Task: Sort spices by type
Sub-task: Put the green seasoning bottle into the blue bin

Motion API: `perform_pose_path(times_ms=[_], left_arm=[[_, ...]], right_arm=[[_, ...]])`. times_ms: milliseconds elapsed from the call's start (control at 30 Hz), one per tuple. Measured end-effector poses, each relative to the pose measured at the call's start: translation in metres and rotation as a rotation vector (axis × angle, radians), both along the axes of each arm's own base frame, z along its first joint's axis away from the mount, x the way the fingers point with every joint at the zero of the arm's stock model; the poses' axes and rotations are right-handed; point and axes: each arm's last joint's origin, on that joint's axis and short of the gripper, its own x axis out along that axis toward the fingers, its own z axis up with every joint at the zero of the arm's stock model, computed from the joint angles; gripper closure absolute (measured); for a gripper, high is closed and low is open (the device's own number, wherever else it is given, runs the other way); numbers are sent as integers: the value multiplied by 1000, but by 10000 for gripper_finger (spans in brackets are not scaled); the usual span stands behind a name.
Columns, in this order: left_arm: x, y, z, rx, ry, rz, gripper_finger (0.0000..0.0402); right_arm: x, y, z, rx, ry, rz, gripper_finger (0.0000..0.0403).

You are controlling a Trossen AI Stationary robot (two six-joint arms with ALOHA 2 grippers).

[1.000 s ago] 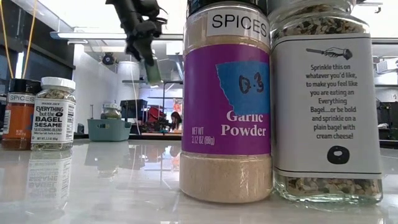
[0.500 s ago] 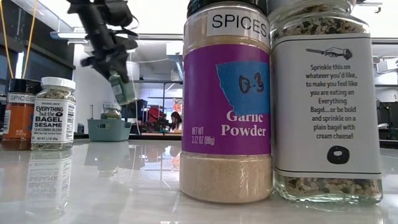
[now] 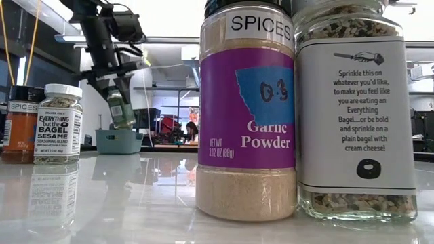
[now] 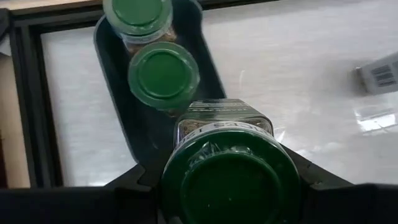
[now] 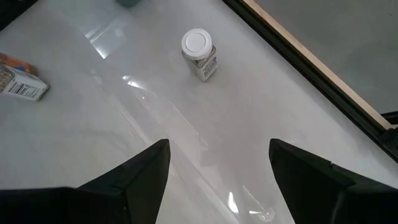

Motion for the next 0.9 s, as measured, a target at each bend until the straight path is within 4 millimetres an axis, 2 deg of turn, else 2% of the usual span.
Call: perform_pose_path(times_ms=[467,700,900], left_arm=[[6,12,-19,-57,53,113,237],[9,14,-24,-74,70,119,199],[9,14,-24,-75,69,118,190]], right_arm=[[0,0,0,-3,2,6,132],[0,0,0,-3,2,6,132],[0,0,0,-3,2,6,132]])
